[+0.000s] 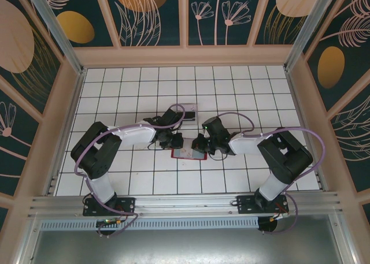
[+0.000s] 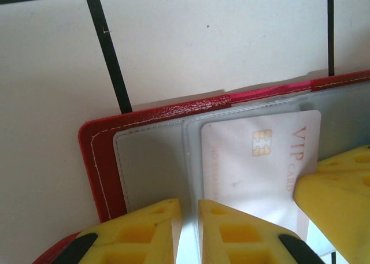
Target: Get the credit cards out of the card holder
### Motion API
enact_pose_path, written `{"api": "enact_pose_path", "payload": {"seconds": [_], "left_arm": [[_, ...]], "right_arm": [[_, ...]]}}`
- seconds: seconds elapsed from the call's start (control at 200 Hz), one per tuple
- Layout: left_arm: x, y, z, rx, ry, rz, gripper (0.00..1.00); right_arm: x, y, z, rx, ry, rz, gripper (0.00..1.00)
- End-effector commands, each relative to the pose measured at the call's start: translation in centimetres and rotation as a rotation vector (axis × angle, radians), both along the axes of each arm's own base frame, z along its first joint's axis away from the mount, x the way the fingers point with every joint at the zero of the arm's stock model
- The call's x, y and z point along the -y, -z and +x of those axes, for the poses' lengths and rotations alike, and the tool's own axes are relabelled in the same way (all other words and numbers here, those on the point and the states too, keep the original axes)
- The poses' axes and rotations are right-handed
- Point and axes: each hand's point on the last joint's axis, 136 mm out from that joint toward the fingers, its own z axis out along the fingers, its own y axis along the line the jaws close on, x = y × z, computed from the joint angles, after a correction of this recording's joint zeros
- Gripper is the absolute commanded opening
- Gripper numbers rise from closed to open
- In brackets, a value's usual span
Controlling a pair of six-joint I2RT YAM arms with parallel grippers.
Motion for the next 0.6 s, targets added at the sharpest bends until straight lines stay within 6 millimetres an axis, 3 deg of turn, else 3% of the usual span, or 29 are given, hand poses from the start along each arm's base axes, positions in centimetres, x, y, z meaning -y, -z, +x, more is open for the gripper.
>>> {"api": "enact_pose_path", "payload": {"seconds": [0.0,0.29,0.515,0.576,0.596], "left_arm": [[-3.5,2.7,-1.4,-0.066,-0.013,0.172,0.19],[-3.4,2.1,-1.2,-0.053,-0.021,0.166,0.18],[-1.4,-1.8,0.1,0.018,-0.049,0.034,0.21],[-1.3,-2.0,0.2,0.018,-0.059,0.022,0.21],[-1.1,-3.0,0.4,0.039,-0.061,0.002,0.21]], "right_arm": [[2.9,2.3,-0.5,-0.037,0.045,-0.142,0.06],[2.5,1.5,-0.1,-0.006,0.031,-0.118,0.04],[-0.3,-0.1,-0.1,0.018,-0.032,0.053,0.02],[-0.6,0.0,-0.1,0.012,-0.036,0.068,0.02],[-0.7,0.0,-0.1,0.010,-0.039,0.071,0.02]]}}
